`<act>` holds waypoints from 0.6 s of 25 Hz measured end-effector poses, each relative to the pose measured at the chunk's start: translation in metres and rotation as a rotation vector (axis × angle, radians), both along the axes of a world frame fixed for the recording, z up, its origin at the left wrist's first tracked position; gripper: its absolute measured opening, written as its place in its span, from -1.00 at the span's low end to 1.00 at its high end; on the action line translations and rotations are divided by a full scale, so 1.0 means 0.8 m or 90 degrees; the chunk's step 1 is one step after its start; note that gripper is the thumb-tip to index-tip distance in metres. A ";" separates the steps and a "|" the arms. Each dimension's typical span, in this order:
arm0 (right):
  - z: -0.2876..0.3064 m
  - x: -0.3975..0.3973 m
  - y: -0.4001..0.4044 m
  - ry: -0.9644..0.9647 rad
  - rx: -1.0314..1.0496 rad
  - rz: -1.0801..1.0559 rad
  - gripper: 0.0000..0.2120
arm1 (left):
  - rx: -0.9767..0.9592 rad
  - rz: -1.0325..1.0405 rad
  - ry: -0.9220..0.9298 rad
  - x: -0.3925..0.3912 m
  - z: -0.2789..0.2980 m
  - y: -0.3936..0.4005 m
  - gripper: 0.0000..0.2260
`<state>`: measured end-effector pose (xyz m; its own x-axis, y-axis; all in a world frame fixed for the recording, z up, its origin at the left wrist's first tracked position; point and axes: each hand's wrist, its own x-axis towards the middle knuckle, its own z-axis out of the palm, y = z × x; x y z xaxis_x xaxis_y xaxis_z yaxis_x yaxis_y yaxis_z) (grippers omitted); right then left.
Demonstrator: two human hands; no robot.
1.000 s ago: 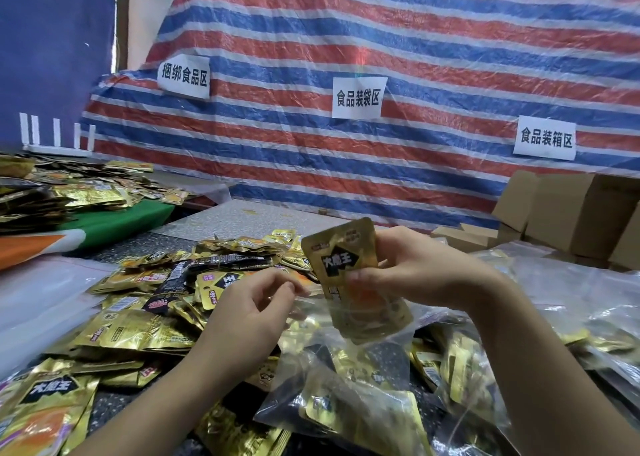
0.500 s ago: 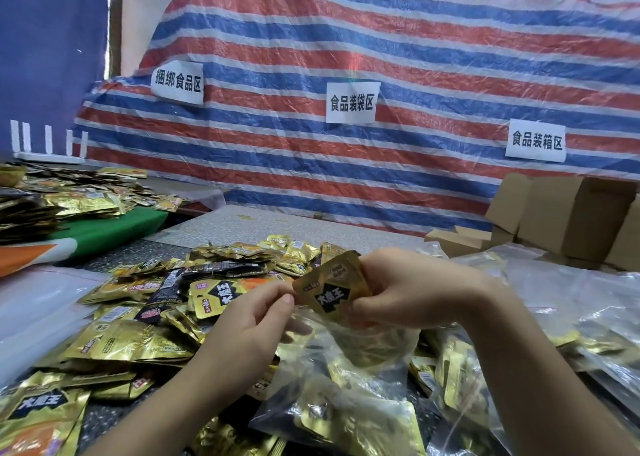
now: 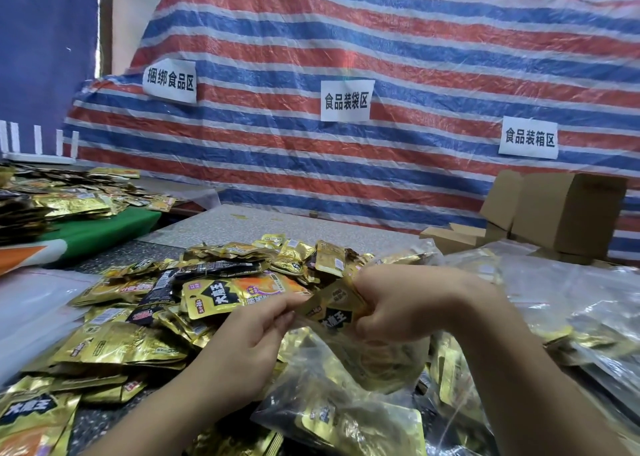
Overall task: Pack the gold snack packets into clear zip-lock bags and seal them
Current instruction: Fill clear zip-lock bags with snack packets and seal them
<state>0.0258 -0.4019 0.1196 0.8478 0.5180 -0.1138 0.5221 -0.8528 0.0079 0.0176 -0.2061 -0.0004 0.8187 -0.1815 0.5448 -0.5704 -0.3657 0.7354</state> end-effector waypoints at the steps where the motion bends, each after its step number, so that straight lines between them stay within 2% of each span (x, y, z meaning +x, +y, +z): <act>1: 0.001 0.000 -0.001 0.009 -0.003 -0.006 -0.87 | 0.006 -0.002 -0.004 0.000 0.001 0.000 -0.69; 5: 0.004 0.001 -0.004 0.036 -0.002 -0.028 -0.92 | 0.012 -0.034 -0.012 -0.005 0.006 -0.001 -0.67; 9: -0.012 -0.004 0.014 0.032 -0.072 -0.016 -0.90 | 0.046 -0.012 0.008 -0.004 0.005 0.000 -0.70; 12: -0.026 -0.005 0.029 0.001 -0.118 0.021 -0.95 | 0.057 -0.016 -0.033 -0.008 0.007 -0.002 -0.67; 15: -0.018 -0.004 0.023 -0.044 -0.063 0.035 -0.86 | 0.028 0.000 -0.071 -0.010 0.009 -0.004 -0.67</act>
<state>0.0226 -0.3832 0.1051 0.8257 0.5535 -0.1091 0.5638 -0.8158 0.1285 0.0100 -0.2094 0.0069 0.7536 -0.2073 0.6238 -0.6477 -0.3962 0.6508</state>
